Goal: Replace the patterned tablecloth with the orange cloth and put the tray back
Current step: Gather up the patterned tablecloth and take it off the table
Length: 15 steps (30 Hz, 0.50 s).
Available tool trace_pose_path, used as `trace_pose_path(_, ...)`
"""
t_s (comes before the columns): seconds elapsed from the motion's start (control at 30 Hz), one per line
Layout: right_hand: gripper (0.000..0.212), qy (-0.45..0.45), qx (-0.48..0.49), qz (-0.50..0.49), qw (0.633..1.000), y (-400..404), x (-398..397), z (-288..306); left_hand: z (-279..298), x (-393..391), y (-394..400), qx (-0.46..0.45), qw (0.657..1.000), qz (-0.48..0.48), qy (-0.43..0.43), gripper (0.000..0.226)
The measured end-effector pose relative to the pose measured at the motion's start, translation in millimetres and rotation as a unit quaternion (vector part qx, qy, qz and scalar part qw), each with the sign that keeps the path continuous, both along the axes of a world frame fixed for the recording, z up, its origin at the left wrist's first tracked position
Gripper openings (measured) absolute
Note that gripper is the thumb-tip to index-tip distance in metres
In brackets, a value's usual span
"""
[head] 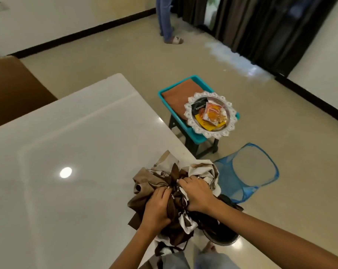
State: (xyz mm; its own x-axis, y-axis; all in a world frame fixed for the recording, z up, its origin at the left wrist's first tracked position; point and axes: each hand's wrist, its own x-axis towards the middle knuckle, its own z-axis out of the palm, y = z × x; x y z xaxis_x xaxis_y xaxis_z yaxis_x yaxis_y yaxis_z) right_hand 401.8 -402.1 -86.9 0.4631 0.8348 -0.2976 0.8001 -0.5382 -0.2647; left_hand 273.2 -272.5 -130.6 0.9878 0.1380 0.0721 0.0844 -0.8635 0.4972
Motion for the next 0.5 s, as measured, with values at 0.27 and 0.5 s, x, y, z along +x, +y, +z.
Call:
trace_pose_path(0.27,0.059,-0.019,0.041,-0.095,0.994,-115,42,20,30,68,-90,-0.005,0.995,-0.092,-0.041,0.065)
trace_pose_path(0.5,0.067,-0.019,0.051,-0.205,0.977,-204,93,22,36,150,-164,-0.020,0.983,-0.178,-0.052,0.059)
